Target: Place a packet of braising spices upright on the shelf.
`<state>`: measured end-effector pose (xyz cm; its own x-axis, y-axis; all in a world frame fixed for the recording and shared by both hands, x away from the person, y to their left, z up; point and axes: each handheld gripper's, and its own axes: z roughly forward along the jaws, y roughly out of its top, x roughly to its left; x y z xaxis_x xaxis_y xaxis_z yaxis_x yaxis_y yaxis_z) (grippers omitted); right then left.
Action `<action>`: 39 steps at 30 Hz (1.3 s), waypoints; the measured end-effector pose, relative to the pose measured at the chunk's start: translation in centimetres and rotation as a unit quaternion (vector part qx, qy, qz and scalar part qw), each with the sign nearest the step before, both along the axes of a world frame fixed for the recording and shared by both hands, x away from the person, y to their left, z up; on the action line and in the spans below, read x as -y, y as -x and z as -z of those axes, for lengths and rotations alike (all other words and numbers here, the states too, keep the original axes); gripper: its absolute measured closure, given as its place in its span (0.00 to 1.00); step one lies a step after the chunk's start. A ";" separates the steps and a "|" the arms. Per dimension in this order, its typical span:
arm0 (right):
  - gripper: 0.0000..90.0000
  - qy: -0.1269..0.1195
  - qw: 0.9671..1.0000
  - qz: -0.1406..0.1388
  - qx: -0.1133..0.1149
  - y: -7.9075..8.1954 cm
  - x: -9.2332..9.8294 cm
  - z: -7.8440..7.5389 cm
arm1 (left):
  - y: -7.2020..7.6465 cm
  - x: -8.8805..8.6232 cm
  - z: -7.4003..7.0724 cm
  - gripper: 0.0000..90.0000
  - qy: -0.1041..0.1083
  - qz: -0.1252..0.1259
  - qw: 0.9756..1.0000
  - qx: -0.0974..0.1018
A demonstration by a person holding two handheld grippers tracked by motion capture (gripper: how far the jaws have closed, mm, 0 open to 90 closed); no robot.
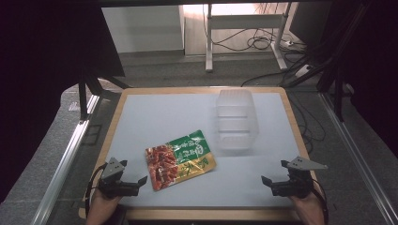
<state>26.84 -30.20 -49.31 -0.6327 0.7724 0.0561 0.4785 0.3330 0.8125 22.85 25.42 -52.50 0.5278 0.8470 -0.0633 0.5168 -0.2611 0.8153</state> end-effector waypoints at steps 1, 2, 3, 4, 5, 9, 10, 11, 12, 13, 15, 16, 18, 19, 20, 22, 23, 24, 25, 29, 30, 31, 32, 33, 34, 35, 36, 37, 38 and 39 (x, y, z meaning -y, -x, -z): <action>0.00 0.003 1.000 -0.001 -0.002 0.0 -0.1 0.1 | 0.0 0.0 0.0 0.00 0.001 0.001 1.000 0.000; 0.00 0.003 1.000 -0.001 -0.002 0.0 -0.1 0.1 | 0.0 0.0 0.0 0.00 0.001 0.001 1.000 0.000; 0.00 0.010 1.000 -0.002 -0.007 -0.1 -0.3 0.3 | 0.0 0.0 0.0 0.00 0.000 0.001 1.000 0.000; 0.00 0.010 1.000 -0.001 -0.009 -0.2 -0.3 0.3 | 0.0 0.0 0.0 0.00 0.000 0.002 1.000 0.000; 0.00 0.010 1.000 -0.001 -0.011 -0.2 -0.4 0.4 | 0.0 0.0 0.0 0.00 0.000 0.002 1.000 -0.002; 0.00 0.006 1.000 0.001 -0.009 -0.1 -0.4 0.3 | 0.0 0.1 0.0 0.00 0.004 0.002 1.000 -0.009; 0.00 0.005 1.000 0.002 -0.009 -0.1 -0.4 0.3 | -0.1 0.2 0.0 0.00 0.002 0.001 1.000 -0.009; 0.00 0.004 1.000 0.002 -0.009 -0.1 -0.3 0.3 | -0.1 0.2 0.0 0.00 0.003 0.003 1.000 -0.010; 0.00 0.004 1.000 0.002 -0.009 -0.1 -0.3 0.3 | -0.1 0.2 0.0 0.00 0.003 0.003 1.000 -0.010; 0.00 0.003 1.000 0.003 -0.010 -0.1 -0.3 0.3 | -0.1 0.2 0.0 0.00 0.003 0.003 1.000 -0.010; 0.00 0.004 1.000 0.003 -0.011 -0.1 -0.3 0.3 | -0.1 0.2 0.0 0.00 0.003 0.003 1.000 -0.010; 0.00 0.004 1.000 0.003 -0.011 -0.1 -0.3 0.3 | -0.1 0.2 0.0 0.00 0.003 0.003 1.000 -0.010; 0.00 0.004 1.000 0.003 -0.010 -0.1 -0.4 0.3 | -0.1 0.1 0.0 0.00 0.006 0.005 1.000 -0.011; 0.00 0.004 1.000 0.003 -0.010 -0.1 -0.4 0.3 | -0.1 0.1 0.0 0.00 0.006 0.005 1.000 -0.011; 0.00 0.005 1.000 0.003 -0.011 -0.1 -0.4 0.3 | -0.1 0.1 0.0 0.00 0.008 0.004 1.000 -0.012; 0.00 0.006 1.000 0.003 -0.010 -0.1 -0.4 0.3 | -0.1 0.0 0.0 0.00 0.011 0.005 1.000 -0.014; 0.00 0.007 1.000 0.003 -0.010 -0.1 -0.5 0.3 | -0.2 0.1 0.1 0.00 0.011 0.006 1.000 -0.015; 0.00 0.006 1.000 0.002 -0.010 -0.1 -0.5 0.3 | -0.2 0.2 0.1 0.00 0.006 0.008 1.000 -0.015; 0.00 0.006 1.000 0.001 -0.011 -0.1 -0.5 0.4 | -0.2 0.3 0.1 0.00 0.003 0.010 1.000 -0.015; 0.00 0.009 1.000 -0.002 -0.011 -0.1 -0.7 0.4 | -0.2 0.3 0.0 0.00 0.005 0.013 1.000 -0.019; 0.00 0.009 1.000 -0.002 -0.010 -0.1 -0.7 0.4 | -0.2 0.2 0.0 0.00 0.011 0.013 1.000 -0.021; 0.00 0.009 1.000 -0.002 -0.010 -0.1 -0.7 0.4 | -0.2 0.2 0.0 0.00 0.011 0.013 1.000 -0.021; 0.00 0.011 1.000 -0.003 -0.008 -0.1 -0.8 0.3 | -0.2 0.2 0.0 0.00 0.013 0.011 1.000 -0.021; 0.00 0.012 1.000 -0.002 -0.004 0.0 -0.8 0.3 | -0.2 0.2 0.0 0.00 0.013 0.011 1.000 -0.021; 0.00 0.012 1.000 -0.002 -0.004 0.0 -0.8 0.3 | -0.2 0.2 0.0 0.00 0.012 0.011 1.000 -0.021; 0.00 0.010 1.000 -0.001 -0.001 0.0 -0.8 0.2 | -0.2 0.3 0.0 0.00 0.005 0.013 1.000 -0.022; 0.00 0.010 1.000 -0.001 -0.001 0.0 -0.8 0.2 | -0.2 0.3 0.0 0.00 0.005 0.013 1.000 -0.022; 0.00 0.011 1.000 0.001 0.002 0.0 -0.8 0.2 | -0.2 0.4 0.0 0.00 0.002 0.013 1.000 -0.021; 0.00 0.011 1.000 0.001 0.002 0.0 -0.8 0.2 | -0.2 0.5 0.0 0.00 0.000 0.013 1.000 -0.021; 0.00 0.012 1.000 0.002 0.005 0.0 -0.8 0.2 | -0.2 0.6 0.0 0.00 -0.006 0.015 1.000 -0.021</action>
